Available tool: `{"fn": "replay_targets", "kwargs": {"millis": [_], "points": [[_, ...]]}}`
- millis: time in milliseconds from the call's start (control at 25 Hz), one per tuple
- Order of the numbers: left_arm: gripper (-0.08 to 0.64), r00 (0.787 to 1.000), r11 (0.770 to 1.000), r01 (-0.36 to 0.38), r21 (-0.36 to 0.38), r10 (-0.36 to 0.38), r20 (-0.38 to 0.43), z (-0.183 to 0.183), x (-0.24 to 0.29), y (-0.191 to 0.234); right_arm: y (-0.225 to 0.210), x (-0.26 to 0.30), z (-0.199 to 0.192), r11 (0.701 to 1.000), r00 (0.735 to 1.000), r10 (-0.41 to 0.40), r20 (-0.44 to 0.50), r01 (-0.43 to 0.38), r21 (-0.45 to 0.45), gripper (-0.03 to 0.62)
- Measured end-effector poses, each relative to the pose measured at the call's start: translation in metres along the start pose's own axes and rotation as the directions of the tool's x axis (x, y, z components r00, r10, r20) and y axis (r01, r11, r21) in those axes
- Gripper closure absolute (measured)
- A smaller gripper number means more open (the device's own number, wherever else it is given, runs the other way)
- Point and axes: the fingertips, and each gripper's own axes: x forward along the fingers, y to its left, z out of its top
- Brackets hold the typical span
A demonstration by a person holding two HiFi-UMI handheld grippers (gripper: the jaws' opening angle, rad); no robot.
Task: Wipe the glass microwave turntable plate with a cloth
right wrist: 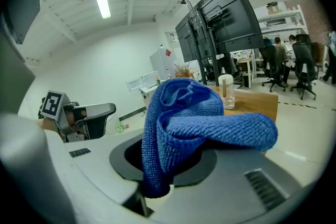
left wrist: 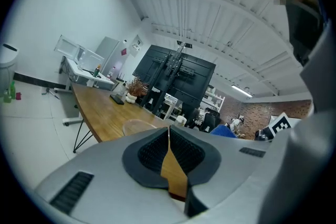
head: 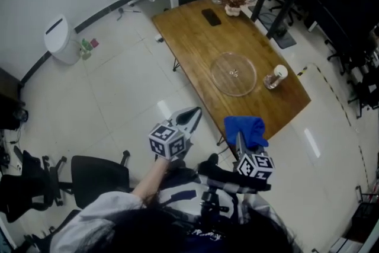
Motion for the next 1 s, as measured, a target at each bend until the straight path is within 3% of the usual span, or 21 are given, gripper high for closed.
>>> {"fn": "replay_targets", "kwargs": {"millis": [320, 640, 1000], "points": [[0.558, 0.997, 0.997, -0.080, -0.022, 0.080, 0.023, 0.009, 0.066, -0.019, -0.061, 0.020, 0.048, 0.996, 0.996, 0.087, 0.007, -0.087, -0.029, 0.506], [0.558, 0.983, 0.983, -0.184, -0.010, 0.183, -0.017, -0.002, 0.096, -0.024, -0.103, 0.038, 0.052, 0.987, 0.987, 0.161, -0.022, -0.161, 0.005, 0.508], [0.558, 0.980, 0.981, -0.192, 0.017, 0.192, -0.048, -0.002, 0.115, -0.031, -0.118, 0.042, 0.056, 0.986, 0.986, 0.166, -0.025, -0.165, 0.038, 0.506]]}}
